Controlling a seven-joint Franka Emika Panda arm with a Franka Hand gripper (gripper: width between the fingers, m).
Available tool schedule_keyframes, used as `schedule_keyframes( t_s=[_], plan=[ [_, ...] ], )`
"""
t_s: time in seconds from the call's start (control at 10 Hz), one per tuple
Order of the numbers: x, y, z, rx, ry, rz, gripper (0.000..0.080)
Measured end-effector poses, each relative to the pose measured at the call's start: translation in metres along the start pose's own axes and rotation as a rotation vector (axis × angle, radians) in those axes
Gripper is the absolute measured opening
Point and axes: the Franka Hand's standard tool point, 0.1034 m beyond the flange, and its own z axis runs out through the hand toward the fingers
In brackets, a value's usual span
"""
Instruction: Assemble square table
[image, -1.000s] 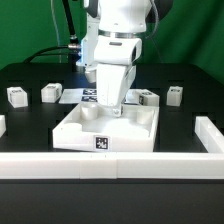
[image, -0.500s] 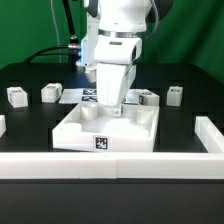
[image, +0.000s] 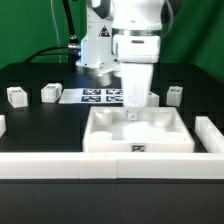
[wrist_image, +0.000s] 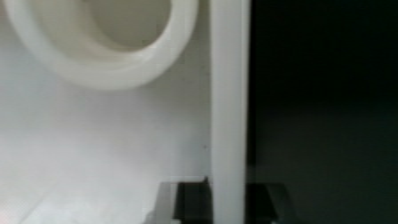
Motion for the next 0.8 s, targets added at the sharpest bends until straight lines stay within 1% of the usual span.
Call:
schedule_keyframes(
  t_s=[0.1, 0.2, 0.5, 0.6, 0.7, 0.8],
  plan=[
    [-0.002, -0.009, 0.003, 0.006, 0.005, 0.049, 0.0052],
    [-0.004, -0.01, 0.004, 0.01, 0.003, 0.048, 0.0052],
    [-0.004, -0.009, 0.004, 0.007, 0.004, 0.041, 0.0052],
    [0.0, -0.004, 0.004, -0.011, 0.011, 0.012, 0.0052],
    [0.006, 0.004, 0.004, -0.037, 0.021, -0.013, 0.0052],
    [0.013, 0.011, 0.004, -0.042, 0.022, -0.027, 0.0052]
  ],
)
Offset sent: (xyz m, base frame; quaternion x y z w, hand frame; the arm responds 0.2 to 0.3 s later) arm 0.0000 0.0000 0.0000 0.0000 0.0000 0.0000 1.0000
